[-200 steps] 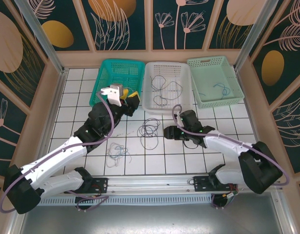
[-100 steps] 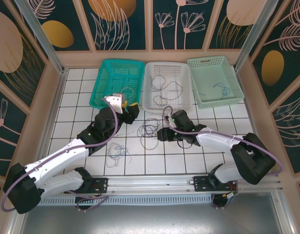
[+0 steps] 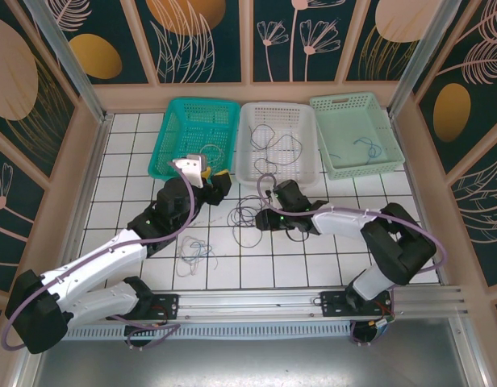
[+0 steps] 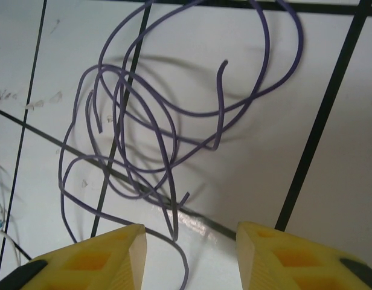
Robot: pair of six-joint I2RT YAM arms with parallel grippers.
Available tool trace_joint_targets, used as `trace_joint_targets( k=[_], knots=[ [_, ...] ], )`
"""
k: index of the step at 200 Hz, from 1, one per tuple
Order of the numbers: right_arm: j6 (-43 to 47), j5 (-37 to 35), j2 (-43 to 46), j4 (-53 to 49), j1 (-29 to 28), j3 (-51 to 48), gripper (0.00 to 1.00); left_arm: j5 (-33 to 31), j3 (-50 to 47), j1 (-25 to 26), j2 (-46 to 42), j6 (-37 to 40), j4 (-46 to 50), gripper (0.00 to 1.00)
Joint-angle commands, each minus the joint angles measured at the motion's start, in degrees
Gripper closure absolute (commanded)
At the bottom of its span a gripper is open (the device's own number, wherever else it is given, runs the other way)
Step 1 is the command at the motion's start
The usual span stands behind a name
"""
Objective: Untangle the cables
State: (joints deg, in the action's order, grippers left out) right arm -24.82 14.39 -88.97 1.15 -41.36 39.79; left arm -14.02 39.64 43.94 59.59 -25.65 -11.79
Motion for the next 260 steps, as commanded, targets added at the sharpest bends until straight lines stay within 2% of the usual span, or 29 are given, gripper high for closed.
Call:
trace_joint_targets(
  k=[1, 61, 130, 179, 222, 260],
  knots=[
    [-0.91, -1.21, -0.25, 3.36, -0.46, 1.04, 0.57, -0.11, -0.63, 0.08, -1.23, -0.54, -1.12, 0.40],
    [-2.14, 0.24, 0.88, 6.39, 0.05, 0.27, 0.64, -0.35, -1.17, 0.09, -1.80, -0.54, -1.13, 0.40],
    [-1.32, 2.51, -3.35, 5.34, -0.03, 2.39, 0.70, -0.98, -1.59, 0.04, -2.79, -0.67, -1.04, 0.40],
    [-0.84, 1.09, -2.03, 4.01, -0.03, 2.89, 0.81, -1.19, -1.78, 0.09, -3.08, -0.81, -1.04, 0.40],
    [-0.96, -1.04, 5.69, -0.42, -1.03, 2.36, 1.00, -1.35, -2.08, 0.08, -2.94, -1.07, -1.07, 0.40],
    [1.86, -3.14, 16.95, -9.90, -2.39, 5.76, 1.00, -2.05, -2.11, 0.09, -2.82, -1.06, -1.44, 0.40]
  ],
)
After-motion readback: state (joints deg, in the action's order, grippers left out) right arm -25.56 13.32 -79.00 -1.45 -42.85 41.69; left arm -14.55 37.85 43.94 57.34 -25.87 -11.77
